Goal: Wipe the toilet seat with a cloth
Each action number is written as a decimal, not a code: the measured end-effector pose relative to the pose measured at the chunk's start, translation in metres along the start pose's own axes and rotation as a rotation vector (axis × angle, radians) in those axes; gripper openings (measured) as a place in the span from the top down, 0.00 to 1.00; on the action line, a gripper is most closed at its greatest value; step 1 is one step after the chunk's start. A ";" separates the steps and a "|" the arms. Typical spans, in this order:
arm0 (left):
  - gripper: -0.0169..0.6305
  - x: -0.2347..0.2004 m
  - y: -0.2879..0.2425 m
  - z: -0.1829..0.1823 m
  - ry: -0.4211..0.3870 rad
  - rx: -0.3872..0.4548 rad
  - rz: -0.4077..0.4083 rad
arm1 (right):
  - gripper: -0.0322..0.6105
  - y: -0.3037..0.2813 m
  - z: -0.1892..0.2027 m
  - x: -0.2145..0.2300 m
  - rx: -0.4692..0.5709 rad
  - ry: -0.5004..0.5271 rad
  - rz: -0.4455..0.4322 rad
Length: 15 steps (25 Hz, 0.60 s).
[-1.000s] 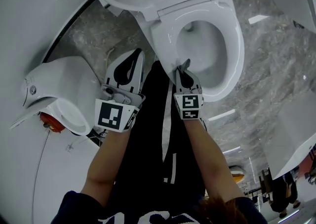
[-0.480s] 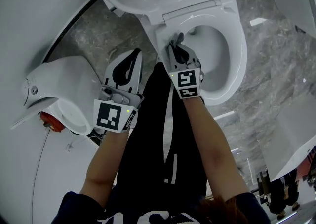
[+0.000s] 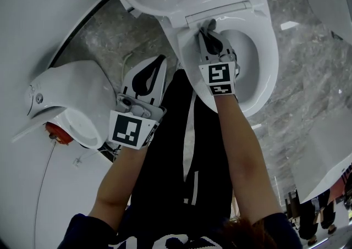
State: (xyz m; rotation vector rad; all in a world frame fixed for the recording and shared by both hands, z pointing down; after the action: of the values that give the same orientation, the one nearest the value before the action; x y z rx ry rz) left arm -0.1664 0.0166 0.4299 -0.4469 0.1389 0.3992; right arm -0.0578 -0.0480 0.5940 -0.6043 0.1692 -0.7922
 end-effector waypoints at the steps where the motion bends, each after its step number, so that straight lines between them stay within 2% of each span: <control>1: 0.96 0.000 0.000 -0.001 0.004 0.004 -0.004 | 0.91 0.000 0.000 0.006 -0.004 0.032 0.006; 5: 0.96 -0.003 0.001 -0.006 0.024 0.025 -0.027 | 0.91 0.001 0.003 0.028 -0.025 0.096 0.031; 9: 0.96 -0.002 0.003 -0.009 0.017 0.030 -0.029 | 0.91 0.006 0.006 0.053 -0.060 0.102 0.091; 12: 0.96 -0.001 0.004 -0.010 0.004 0.028 -0.025 | 0.91 0.013 0.002 0.071 -0.082 0.055 0.161; 15: 0.96 0.003 0.006 -0.015 -0.017 0.027 -0.014 | 0.91 0.036 -0.015 0.093 0.011 -0.041 0.231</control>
State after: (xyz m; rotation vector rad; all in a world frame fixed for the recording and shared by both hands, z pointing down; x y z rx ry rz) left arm -0.1673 0.0160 0.4136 -0.4176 0.1240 0.3867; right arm 0.0243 -0.1013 0.5682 -0.5786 0.1929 -0.5570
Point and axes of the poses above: the fingertips, and each gripper's own axes: y backward along the fingers, x to its right, z out of its underside, the point moved 4 cm from there along y, backward along the fingers, and after that the axes turned 3 degrees about x, right-handed, at the moved point
